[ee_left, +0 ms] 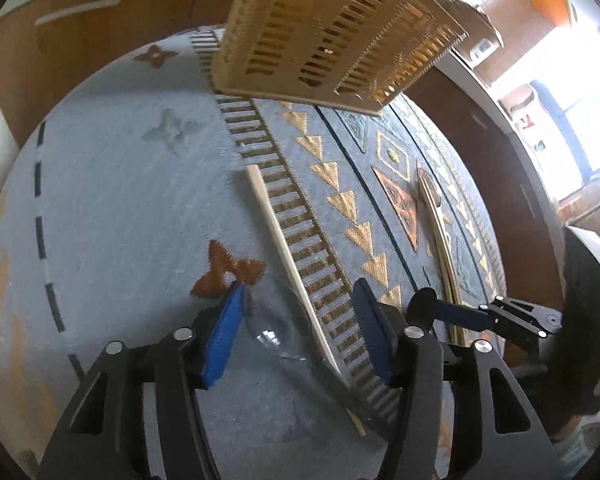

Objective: Organize utensils
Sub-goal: 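Grasp a clear spoon with the left gripper while the right gripper grasps the black spoon, then lift both spoons and lower them into the tan caddy with both grippers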

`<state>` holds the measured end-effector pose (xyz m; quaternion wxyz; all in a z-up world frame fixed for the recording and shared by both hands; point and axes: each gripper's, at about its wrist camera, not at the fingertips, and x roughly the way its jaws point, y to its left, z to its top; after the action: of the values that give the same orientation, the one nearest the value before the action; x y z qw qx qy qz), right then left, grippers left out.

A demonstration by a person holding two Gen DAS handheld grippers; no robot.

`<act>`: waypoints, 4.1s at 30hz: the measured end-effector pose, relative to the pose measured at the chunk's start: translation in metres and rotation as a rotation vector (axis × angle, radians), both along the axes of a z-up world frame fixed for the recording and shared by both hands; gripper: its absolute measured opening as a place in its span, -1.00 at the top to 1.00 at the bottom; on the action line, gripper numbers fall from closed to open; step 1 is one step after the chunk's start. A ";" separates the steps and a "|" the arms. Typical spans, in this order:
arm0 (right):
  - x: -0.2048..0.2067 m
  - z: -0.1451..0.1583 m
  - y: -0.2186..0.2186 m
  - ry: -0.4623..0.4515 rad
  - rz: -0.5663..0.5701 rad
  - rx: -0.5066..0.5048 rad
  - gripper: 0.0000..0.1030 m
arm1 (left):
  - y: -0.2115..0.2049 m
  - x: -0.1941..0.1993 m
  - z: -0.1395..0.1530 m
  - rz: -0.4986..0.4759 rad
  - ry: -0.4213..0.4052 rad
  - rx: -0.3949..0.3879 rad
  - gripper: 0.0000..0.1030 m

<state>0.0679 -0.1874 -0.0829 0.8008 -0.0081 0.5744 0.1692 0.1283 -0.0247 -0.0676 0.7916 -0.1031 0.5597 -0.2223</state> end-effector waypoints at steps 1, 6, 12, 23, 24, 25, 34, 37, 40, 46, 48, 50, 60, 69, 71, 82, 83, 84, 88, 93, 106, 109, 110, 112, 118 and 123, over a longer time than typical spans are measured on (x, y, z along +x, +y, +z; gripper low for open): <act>-0.002 -0.001 0.003 -0.013 0.011 -0.015 0.11 | -0.002 -0.003 0.001 -0.010 -0.003 0.014 -0.10; -0.010 -0.003 0.011 -0.064 0.055 -0.060 0.37 | -0.010 -0.028 0.001 -0.030 -0.039 0.110 -0.15; -0.023 -0.002 -0.005 -0.070 0.061 -0.042 0.40 | -0.015 -0.048 0.001 0.006 -0.086 0.173 -0.16; -0.030 -0.004 -0.003 -0.083 0.112 -0.028 0.44 | -0.008 -0.062 0.001 -0.095 -0.157 0.253 0.25; -0.030 -0.003 -0.003 -0.084 0.114 -0.031 0.44 | -0.009 -0.061 0.001 -0.101 -0.156 0.256 0.26; -0.030 -0.003 -0.003 -0.083 0.114 -0.030 0.44 | -0.010 -0.060 0.001 -0.105 -0.153 0.257 0.26; -0.033 -0.002 0.004 -0.095 0.156 -0.071 0.44 | -0.022 -0.054 0.001 -0.249 -0.196 0.328 0.30; -0.031 -0.002 0.004 -0.087 0.157 -0.061 0.44 | -0.024 -0.049 0.001 -0.402 -0.203 0.353 0.28; -0.030 -0.002 0.003 -0.080 0.153 -0.046 0.44 | -0.021 -0.044 0.002 -0.453 -0.187 0.345 0.29; -0.026 -0.003 0.002 -0.062 0.141 -0.031 0.44 | -0.011 -0.045 0.001 -0.344 -0.129 0.331 -0.02; -0.025 -0.003 0.002 -0.051 0.133 -0.028 0.44 | -0.010 -0.047 0.000 -0.296 -0.129 0.348 -0.02; -0.021 -0.003 0.002 -0.032 0.117 -0.018 0.43 | -0.009 -0.049 0.000 -0.244 -0.128 0.355 -0.01; -0.008 -0.003 0.012 0.022 0.097 -0.019 0.06 | -0.018 -0.047 0.002 -0.141 -0.172 0.411 0.27; -0.009 0.001 0.023 -0.068 0.121 -0.055 0.38 | -0.009 -0.058 0.012 -0.081 -0.258 0.320 0.34; -0.013 0.014 0.021 -0.126 0.121 -0.040 0.38 | -0.003 -0.061 0.025 -0.048 -0.318 0.286 0.35; -0.005 0.112 0.005 -0.539 0.054 0.122 0.38 | 0.009 -0.043 0.125 0.091 -0.663 0.134 0.37; 0.000 0.119 0.002 -0.565 0.042 0.129 0.38 | 0.008 -0.036 0.134 0.098 -0.692 0.125 0.37; 0.005 0.131 -0.001 -0.614 0.016 0.138 0.38 | 0.005 -0.029 0.149 0.113 -0.743 0.114 0.37; 0.029 0.167 -0.019 -0.748 -0.094 0.168 0.38 | -0.009 -0.016 0.189 0.153 -0.905 0.097 0.37; 0.070 0.197 -0.041 -0.905 -0.256 0.163 0.38 | -0.034 0.014 0.214 0.194 -1.053 0.096 0.37; 0.148 0.175 -0.034 -1.104 -0.358 -0.091 0.38 | -0.071 0.085 0.181 0.231 -1.130 0.128 0.37; 0.154 0.164 -0.032 -1.096 -0.348 -0.101 0.38 | -0.068 0.092 0.172 0.247 -1.124 0.143 0.37; 0.155 0.161 -0.030 -1.093 -0.346 -0.102 0.38 | -0.068 0.093 0.171 0.247 -1.120 0.143 0.37; 0.157 0.154 -0.032 -1.086 -0.346 -0.095 0.38 | -0.066 0.098 0.164 0.252 -1.105 0.143 0.37; 0.166 0.134 -0.028 -1.032 -0.345 -0.099 0.36 | -0.067 0.104 0.149 0.221 -1.074 0.163 0.37; 0.157 0.130 -0.022 -1.027 -0.317 -0.116 0.36 | -0.068 0.100 0.146 0.200 -1.072 0.174 0.36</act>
<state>0.2245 -0.2096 0.0474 0.9926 -0.0471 0.1117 -0.0117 0.2279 -0.0931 0.0785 0.9886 0.0377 0.0818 -0.1204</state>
